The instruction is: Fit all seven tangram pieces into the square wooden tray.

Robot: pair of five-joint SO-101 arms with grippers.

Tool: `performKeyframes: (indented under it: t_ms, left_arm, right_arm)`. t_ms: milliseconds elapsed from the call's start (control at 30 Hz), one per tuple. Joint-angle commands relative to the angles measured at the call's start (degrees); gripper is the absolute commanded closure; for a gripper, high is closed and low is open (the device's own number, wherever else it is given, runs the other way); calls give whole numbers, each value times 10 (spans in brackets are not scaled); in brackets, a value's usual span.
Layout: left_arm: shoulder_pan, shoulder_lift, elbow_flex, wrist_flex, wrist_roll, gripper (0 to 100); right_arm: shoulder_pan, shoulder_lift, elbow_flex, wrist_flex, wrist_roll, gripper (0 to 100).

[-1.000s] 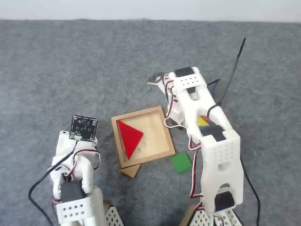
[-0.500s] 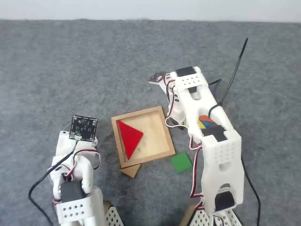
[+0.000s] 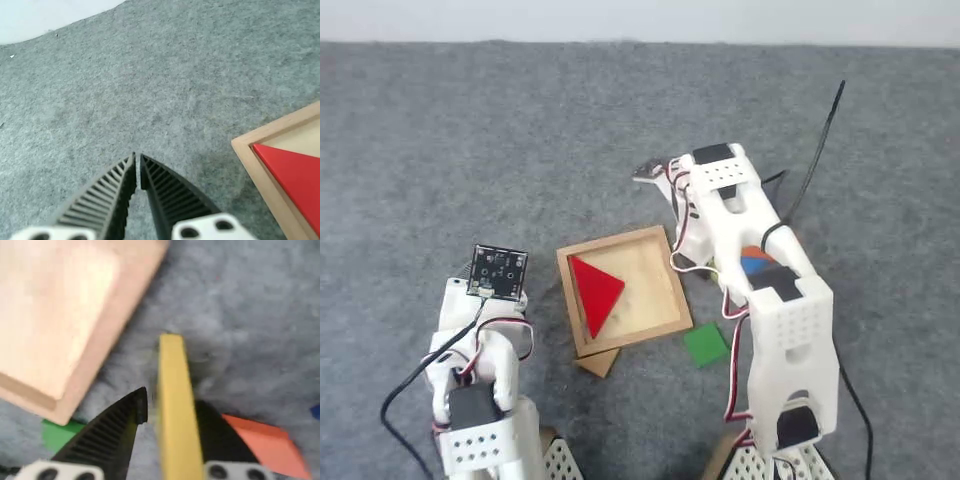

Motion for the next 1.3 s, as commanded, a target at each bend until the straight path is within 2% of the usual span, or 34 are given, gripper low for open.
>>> performKeyframes:
  t_ms: [0,67,200,233,333,633,733,900,1100,1200,1267]
  left_arm:
    - [-4,-8,-7,4,-7,985]
    - [-4,-8,-7,4,-7,985]
    - [-4,-8,-7,4,-7,985]
    - [-4,-8,-7,4,-7,985]
    - [-4,-8,-7,4,-7,985]
    - [-4,-8,-7,4,-7,985]
    - [-4,-8,-7,4,-7,985]
    - [-4,-8,-7,4,-7,985]
    - [-23,-9,-11,2,0,985]
    - [-49,-9,-21,-7,41,985]
    - [-72,-9,-24,-13,60,985]
  right_arm:
    - [4,-25,-28,9,-9,745]
    - [1,-22,-44,7,-33,792]
    - [0,-24,-54,5,-47,979]
    - [2,-25,-55,5,-47,998]
    - [5,-25,-65,20,-45,958]
    - [-3,-26,-193,136,-24,991]
    - [-3,-36,-217,143,-18,992]
    - [-37,-97,-215,145,56,992]
    - [-153,-167,-138,143,245,992]
    - [-196,-165,-113,130,344,992]
    - [-204,-150,-113,102,373,992]
